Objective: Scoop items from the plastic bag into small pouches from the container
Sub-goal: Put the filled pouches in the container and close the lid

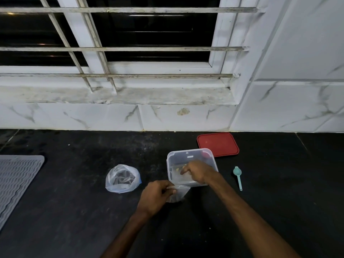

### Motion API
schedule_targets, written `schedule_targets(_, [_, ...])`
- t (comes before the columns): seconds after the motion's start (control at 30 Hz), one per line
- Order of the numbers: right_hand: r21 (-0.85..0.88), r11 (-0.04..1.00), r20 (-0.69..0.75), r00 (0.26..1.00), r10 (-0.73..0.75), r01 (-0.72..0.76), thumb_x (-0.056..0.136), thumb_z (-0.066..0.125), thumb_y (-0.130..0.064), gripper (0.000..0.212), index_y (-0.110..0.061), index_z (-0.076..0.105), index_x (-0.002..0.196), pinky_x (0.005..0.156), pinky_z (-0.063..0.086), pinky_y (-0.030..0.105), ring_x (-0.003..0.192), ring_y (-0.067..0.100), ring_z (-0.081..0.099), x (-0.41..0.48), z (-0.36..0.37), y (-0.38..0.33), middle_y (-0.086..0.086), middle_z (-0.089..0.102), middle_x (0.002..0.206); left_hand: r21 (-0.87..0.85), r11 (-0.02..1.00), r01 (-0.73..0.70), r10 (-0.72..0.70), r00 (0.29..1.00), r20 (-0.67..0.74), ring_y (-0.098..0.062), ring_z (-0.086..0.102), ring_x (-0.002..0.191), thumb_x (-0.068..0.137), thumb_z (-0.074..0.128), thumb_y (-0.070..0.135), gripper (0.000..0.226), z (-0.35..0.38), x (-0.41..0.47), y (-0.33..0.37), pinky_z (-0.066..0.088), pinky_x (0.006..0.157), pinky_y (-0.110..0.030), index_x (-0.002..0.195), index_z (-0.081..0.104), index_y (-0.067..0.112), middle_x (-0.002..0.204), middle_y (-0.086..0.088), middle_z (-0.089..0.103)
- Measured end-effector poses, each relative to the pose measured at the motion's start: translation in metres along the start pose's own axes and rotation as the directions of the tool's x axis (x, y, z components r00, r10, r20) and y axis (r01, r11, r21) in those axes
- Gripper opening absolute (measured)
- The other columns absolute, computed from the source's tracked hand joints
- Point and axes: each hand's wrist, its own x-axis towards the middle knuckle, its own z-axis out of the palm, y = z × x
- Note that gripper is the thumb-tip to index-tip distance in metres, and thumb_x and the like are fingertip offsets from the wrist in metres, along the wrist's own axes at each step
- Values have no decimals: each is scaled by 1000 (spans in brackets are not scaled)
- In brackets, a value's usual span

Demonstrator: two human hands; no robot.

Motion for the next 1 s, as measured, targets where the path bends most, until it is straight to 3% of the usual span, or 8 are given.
schedule_targets(0.13, [241, 963, -279, 959, -51, 121, 98, 56, -24, 22, -16, 74, 108, 84, 47, 25, 94, 12, 66, -27, -20, -6, 0, 74, 103, -157, 986, -47, 36, 997, -69, 2, 68, 70, 88, 70, 30, 5, -10, 9, 15, 57, 72, -27, 91, 71, 34, 79, 16, 73])
schedule_targets(0.23, [438, 873, -296, 951, -86, 215, 92, 64, -34, 22, -22, 74, 107, 82, 51, 19, 90, 1, 66, -58, -40, -13, -8, 74, 99, -257, 966, -30, -10, 988, -153, -7, 71, 63, 86, 72, 24, 8, -17, 20, 28, 60, 69, -39, 89, 69, 30, 77, 10, 75])
schedule_targets(0.4, [171, 949, -421, 890, -174, 266, 87, 72, -24, 14, -20, 75, 101, 73, 55, 26, 77, 2, 67, -67, -55, -11, -8, 75, 90, -262, 955, -137, 86, 976, -200, -9, 72, 67, 86, 73, 17, 13, -25, 39, 53, 59, 69, -37, 81, 67, 27, 72, 6, 74])
schedule_targets(0.57, [-101, 977, -451, 867, -212, 187, 90, 67, -31, 12, -23, 70, 98, 56, 36, 18, 78, 8, 60, -65, -77, 0, -8, 70, 89, -216, 948, -234, 167, 943, -288, -4, 69, 78, 89, 69, 19, 5, -28, 64, 71, 58, 76, -32, 90, 74, 21, 85, 11, 74])
schedule_targets(0.63, [-212, 963, -489, 836, -251, 165, 91, 63, -31, 11, -22, 68, 95, 58, 38, 23, 78, 13, 60, -60, -77, 2, -6, 69, 87, -207, 947, -244, 170, 932, -319, -6, 70, 78, 89, 70, 20, 6, -26, 71, 75, 58, 75, -35, 90, 74, 23, 85, 11, 74])
schedule_targets(0.73, [-242, 959, -547, 796, -260, 147, 90, 64, -27, 8, -19, 66, 89, 65, 47, 31, 77, 15, 59, -55, -73, 5, -5, 67, 84, -149, 964, -223, 159, 923, -350, -2, 68, 79, 90, 69, 25, 6, -22, 78, 78, 57, 75, -30, 88, 72, 29, 85, 15, 73])
schedule_targets(0.87, [-241, 966, -575, 788, -221, 95, 75, 76, -13, 16, -21, 62, 79, 64, 36, 25, 72, 9, 46, -52, -68, 7, -6, 60, 78, 90, 978, -189, 209, 889, -408, -2, 63, 78, 90, 67, 29, 7, -14, 78, 80, 52, 68, -25, 84, 70, 31, 85, 16, 70])
schedule_targets(1.0, [-216, 975, -581, 795, -173, 54, 82, 74, -15, 14, -21, 66, 93, 68, 36, 24, 80, 11, 51, -43, -57, 16, -4, 65, 90, 84, 981, -174, 193, 888, -417, -3, 59, 79, 91, 66, 32, 7, -5, 86, 75, 51, 67, -26, 85, 68, 30, 87, 16, 66])
